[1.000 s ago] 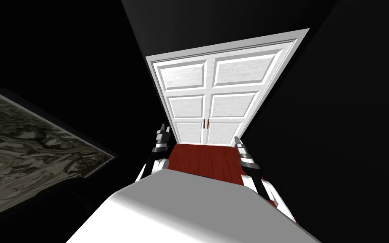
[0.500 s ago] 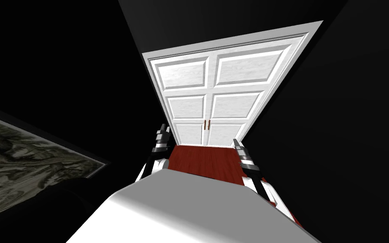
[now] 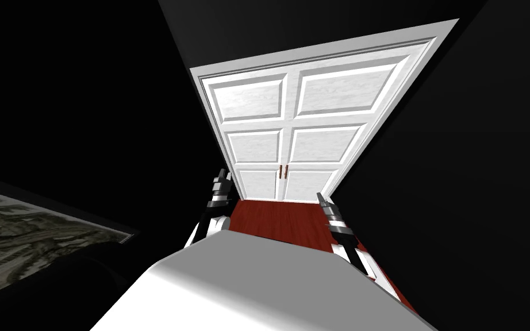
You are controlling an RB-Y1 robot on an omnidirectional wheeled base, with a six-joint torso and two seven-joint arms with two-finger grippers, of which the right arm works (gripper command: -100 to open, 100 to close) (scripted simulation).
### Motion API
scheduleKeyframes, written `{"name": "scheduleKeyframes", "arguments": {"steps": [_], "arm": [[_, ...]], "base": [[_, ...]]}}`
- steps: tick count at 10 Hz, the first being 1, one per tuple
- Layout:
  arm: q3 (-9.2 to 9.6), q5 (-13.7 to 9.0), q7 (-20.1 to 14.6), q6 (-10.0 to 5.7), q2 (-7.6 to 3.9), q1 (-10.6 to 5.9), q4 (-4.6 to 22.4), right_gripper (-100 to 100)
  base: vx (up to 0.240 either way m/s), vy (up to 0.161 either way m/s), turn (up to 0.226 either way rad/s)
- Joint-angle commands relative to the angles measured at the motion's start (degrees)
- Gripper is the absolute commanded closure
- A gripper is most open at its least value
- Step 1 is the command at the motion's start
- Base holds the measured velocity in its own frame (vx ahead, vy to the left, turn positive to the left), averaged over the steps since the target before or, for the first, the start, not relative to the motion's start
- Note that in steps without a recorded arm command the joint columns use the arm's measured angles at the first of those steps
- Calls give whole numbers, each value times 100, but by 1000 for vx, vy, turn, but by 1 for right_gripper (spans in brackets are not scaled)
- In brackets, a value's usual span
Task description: Pull the door open
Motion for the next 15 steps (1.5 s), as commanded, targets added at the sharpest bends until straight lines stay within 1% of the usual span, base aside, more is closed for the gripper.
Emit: {"name": "scheduleKeyframes", "arguments": {"steps": [1,9,10,15], "arm": [[-68,94,191,-84,-7,-90,252,-100],[-403,523,1020,-500,-73,-403,1364,-100],[-403,523,1020,-500,-73,-403,1364,-100],[-598,776,1508,-746,-106,-593,2019,-100]], "base": [[98,40,-8],[98,45,-5],[64,37,-5],[88,30,-3]]}}
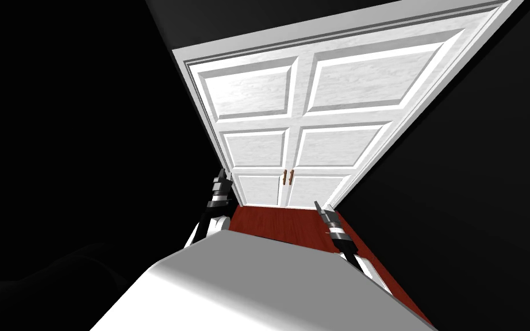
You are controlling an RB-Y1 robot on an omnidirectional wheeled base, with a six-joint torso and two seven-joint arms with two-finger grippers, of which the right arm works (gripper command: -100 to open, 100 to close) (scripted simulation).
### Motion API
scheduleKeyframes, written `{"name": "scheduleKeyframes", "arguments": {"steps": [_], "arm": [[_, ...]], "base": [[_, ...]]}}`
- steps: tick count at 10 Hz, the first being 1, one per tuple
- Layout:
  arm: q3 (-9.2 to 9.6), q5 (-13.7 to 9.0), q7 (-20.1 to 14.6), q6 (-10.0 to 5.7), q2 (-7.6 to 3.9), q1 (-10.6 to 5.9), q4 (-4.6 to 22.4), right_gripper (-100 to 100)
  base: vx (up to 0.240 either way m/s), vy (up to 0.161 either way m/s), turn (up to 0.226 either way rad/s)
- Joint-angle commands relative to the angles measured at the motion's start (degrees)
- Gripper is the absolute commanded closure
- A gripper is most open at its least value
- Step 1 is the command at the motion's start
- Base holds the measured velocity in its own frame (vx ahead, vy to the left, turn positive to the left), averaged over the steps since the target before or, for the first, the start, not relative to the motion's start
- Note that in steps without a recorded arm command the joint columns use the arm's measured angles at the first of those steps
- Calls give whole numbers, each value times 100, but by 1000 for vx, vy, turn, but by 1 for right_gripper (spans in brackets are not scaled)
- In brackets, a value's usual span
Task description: Pull the door open
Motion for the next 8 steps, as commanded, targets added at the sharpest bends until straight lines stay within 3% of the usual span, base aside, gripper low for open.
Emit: {"name": "scheduleKeyframes", "arguments": {"steps": [1,8], "arm": [[-69,79,172,-96,-20,-77,240,-100],[-310,396,783,-404,-55,-325,1056,-100]], "base": [[95,56,0],[97,44,-1]]}}
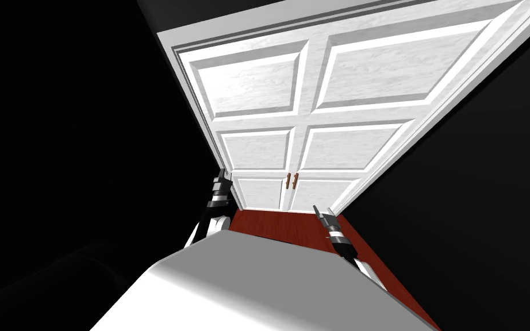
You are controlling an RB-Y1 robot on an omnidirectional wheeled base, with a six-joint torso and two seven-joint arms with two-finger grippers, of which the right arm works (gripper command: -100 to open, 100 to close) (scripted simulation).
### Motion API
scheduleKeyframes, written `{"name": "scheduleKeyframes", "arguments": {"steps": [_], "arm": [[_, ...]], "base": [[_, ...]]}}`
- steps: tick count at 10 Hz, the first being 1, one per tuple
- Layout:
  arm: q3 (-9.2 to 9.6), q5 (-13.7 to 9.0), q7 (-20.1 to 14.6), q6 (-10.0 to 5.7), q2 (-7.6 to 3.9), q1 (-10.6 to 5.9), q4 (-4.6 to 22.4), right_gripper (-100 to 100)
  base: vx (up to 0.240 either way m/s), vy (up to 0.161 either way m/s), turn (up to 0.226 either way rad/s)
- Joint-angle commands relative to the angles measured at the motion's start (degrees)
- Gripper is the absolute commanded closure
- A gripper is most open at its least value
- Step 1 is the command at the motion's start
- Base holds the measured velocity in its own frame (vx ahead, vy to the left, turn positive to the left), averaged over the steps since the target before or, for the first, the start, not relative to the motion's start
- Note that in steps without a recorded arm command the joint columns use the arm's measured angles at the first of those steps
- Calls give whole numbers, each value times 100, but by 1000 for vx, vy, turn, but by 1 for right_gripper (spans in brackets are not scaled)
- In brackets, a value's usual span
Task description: Pull the door open
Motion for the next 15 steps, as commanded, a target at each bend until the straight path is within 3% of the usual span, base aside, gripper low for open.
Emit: {"name": "scheduleKeyframes", "arguments": {"steps": [1,7,8,12,15], "arm": [[-63,59,163,-95,-19,-106,257,-100],[-311,399,815,-424,-42,-401,1118,-100],[-311,399,815,-424,-42,-401,1118,-100],[-420,573,1148,-593,-36,-603,1539,-100],[-479,524,1160,-547,-106,-463,1558,-100]], "base": [[93,39,1],[149,55,8],[121,52,-2],[153,40,26],[-60,-16,-64]]}}
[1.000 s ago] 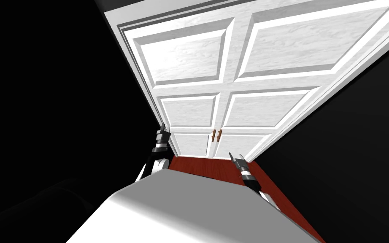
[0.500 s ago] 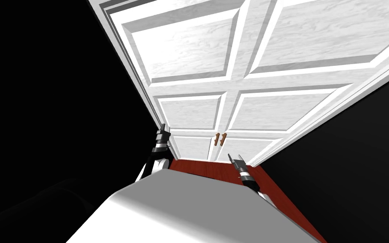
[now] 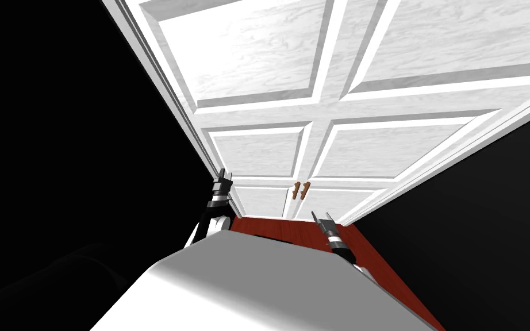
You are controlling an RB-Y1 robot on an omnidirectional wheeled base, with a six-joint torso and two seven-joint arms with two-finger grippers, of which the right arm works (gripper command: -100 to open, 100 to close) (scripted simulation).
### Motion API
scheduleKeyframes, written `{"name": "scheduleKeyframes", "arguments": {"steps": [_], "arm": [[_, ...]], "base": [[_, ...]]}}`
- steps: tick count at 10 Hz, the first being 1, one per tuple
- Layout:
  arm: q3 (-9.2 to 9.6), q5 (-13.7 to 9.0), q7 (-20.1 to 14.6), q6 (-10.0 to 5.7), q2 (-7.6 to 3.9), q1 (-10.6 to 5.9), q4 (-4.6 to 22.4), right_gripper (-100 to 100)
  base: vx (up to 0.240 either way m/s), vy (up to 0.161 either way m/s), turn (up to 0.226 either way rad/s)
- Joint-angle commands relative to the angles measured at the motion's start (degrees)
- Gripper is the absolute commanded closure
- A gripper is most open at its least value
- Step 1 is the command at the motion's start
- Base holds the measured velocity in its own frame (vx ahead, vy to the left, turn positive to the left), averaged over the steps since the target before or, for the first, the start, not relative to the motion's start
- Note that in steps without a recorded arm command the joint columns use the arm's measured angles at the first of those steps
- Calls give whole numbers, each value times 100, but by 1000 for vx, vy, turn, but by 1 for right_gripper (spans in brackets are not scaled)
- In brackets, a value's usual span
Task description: Pull the door open
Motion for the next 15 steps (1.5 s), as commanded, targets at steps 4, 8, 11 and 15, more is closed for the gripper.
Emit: {"name": "scheduleKeyframes", "arguments": {"steps": [4,8,11,15], "arm": [[-164,-88,184,156,-114,264,101,-100],[-282,-169,355,343,-191,462,132,-100],[-364,-259,589,583,-205,602,150,-100],[-257,-319,898,852,35,467,118,-100]], "base": [[-188,-28,-96],[-130,-20,-86],[-162,-36,-100],[7,-52,-50]]}}
